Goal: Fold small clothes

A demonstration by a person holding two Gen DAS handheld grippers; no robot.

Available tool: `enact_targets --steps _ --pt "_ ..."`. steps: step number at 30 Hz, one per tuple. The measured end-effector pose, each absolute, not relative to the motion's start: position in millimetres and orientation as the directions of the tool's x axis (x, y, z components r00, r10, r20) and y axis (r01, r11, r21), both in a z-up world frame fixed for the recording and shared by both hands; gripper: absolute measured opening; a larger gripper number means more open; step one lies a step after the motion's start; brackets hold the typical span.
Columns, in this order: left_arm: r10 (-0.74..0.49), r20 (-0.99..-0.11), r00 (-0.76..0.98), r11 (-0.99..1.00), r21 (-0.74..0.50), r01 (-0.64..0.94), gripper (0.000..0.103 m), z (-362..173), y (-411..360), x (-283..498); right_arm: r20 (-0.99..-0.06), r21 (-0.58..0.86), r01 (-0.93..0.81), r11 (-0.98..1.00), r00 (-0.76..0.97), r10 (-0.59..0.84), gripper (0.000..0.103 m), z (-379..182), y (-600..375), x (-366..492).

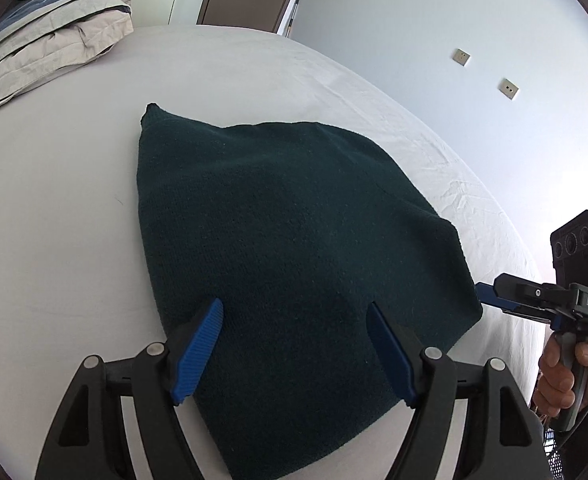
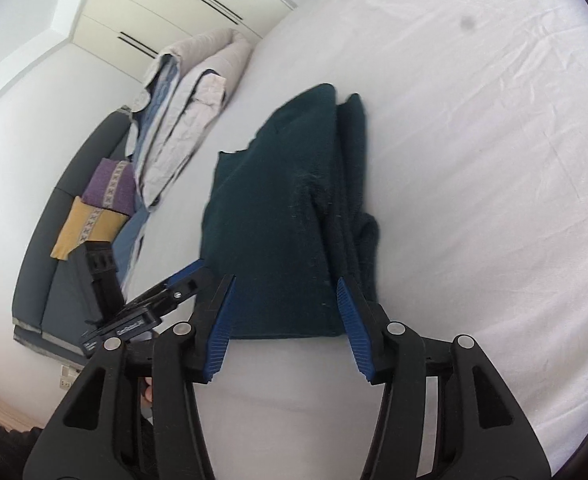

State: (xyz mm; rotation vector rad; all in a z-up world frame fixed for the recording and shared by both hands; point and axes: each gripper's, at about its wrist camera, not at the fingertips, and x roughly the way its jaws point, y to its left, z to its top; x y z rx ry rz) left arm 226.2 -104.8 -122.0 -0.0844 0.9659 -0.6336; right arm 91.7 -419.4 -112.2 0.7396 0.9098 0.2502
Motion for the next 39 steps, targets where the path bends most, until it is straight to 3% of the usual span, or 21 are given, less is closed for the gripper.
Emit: enact_targets --steps 4,6,12,18,20,23,24,27,31,34,39 --pt "-0.575 -0.689 0.441 0.808 -0.395 0.437 0.076 -102 -87 220 -0.577 0.681 0.104 0.725 0.686 0.444 0.051 -93 -441 90" --pt "-0.579 -0.652 0.49 0.813 -0.41 0.414 0.077 -93 -72 220 -0.6 0.663 0.147 0.734 0.691 0.403 0.073 -89 -451 100" --pt "-0.566 -0.68 0.467 0.823 -0.497 0.274 0.08 -117 -39 261 -0.68 0.661 0.193 0.726 0.563 0.47 0.073 -116 -450 161" --pt "-0.622 -0.688 0.374 0.774 -0.612 0.161 0.08 -153 -28 287 -0.692 0.675 0.191 0.713 0.5 0.521 0.073 -146 -437 203" --pt "-0.633 -0.688 0.356 0.768 -0.618 0.169 0.08 -153 -37 292 -0.682 0.69 0.2 0.696 0.502 0.532 0.069 -148 -437 214" --pt "-0.647 -0.702 0.297 0.759 -0.63 0.165 0.063 -157 -55 301 -0.733 0.638 0.214 0.74 0.462 0.499 0.045 -153 -427 229" --pt "-0.635 -0.713 0.296 0.769 -0.618 0.162 0.062 -157 -59 303 -0.751 0.616 0.211 0.759 0.449 0.484 0.037 -155 -422 233" --pt "-0.595 -0.748 0.295 0.803 -0.569 0.177 0.054 -152 -70 303 -0.794 0.541 0.203 0.816 0.442 0.417 0.029 -148 -408 236" --pt "-0.556 -0.773 0.306 0.831 -0.515 0.211 0.042 -141 -74 298 -0.87 0.303 0.135 0.943 0.442 0.217 0.024 -124 -365 232" --pt "-0.54 -0.778 0.322 0.842 -0.49 0.227 0.037 -128 -69 287 -0.874 0.175 0.085 0.981 0.473 0.115 0.023 -100 -332 224" --pt "-0.492 -0.776 0.395 0.869 -0.404 0.287 0.036 -91 -42 242 -0.834 0.173 0.005 0.985 0.532 0.144 0.022 -57 -281 195"
